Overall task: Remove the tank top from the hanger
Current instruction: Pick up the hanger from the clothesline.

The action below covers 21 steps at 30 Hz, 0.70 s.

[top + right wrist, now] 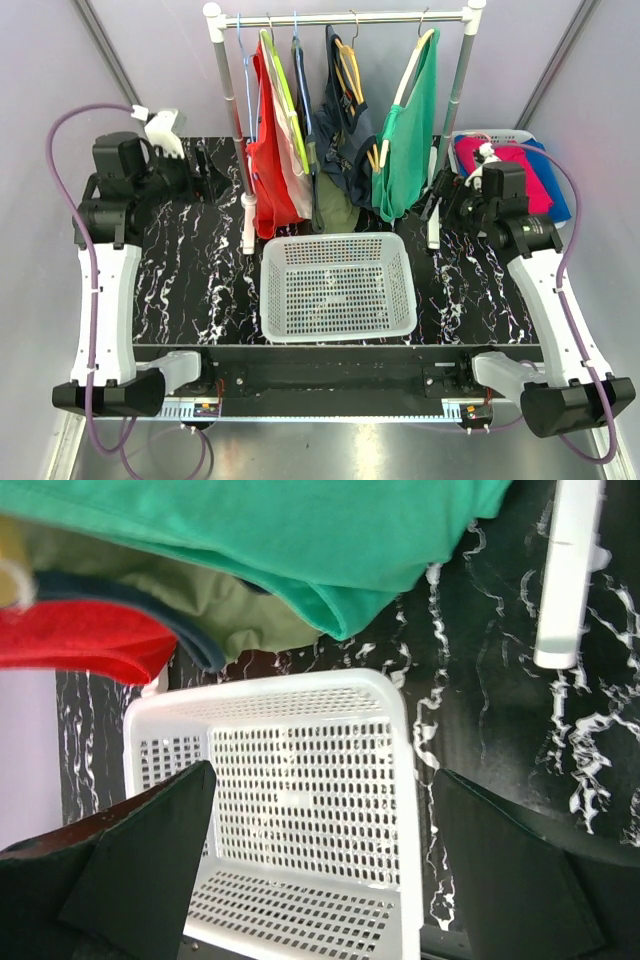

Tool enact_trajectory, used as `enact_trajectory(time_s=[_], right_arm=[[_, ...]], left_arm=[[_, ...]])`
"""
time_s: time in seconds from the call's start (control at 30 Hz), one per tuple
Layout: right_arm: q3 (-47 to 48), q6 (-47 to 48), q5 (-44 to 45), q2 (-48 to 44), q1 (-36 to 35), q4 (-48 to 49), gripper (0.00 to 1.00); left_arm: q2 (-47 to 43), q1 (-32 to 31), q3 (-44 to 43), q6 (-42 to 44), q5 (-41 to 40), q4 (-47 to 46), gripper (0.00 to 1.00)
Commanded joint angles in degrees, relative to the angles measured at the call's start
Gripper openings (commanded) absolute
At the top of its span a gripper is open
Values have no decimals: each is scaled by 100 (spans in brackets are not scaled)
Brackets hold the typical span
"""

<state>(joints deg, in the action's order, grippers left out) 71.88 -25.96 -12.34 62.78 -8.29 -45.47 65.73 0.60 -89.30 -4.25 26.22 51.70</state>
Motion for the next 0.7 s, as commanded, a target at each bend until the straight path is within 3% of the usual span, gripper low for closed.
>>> enact_trajectory(time_s=[0.0,0.3,0.5,0.67], right_arm=[[160,117,469,5,-444,250,100],[55,-6,610,-152,-717,513,98],[-209,-41,575,-302,-753,654,98],[-314,-59,575,-293,-796,715,98]], left_arm=[[316,-183,-720,-216,-265,-538,79],[1177,-649,-2073,-541,-1232,-802,80],[2021,-877,-3004,-744,-1312,-872,80],[2461,-1211,-3173,-726,-1760,-1170,79]])
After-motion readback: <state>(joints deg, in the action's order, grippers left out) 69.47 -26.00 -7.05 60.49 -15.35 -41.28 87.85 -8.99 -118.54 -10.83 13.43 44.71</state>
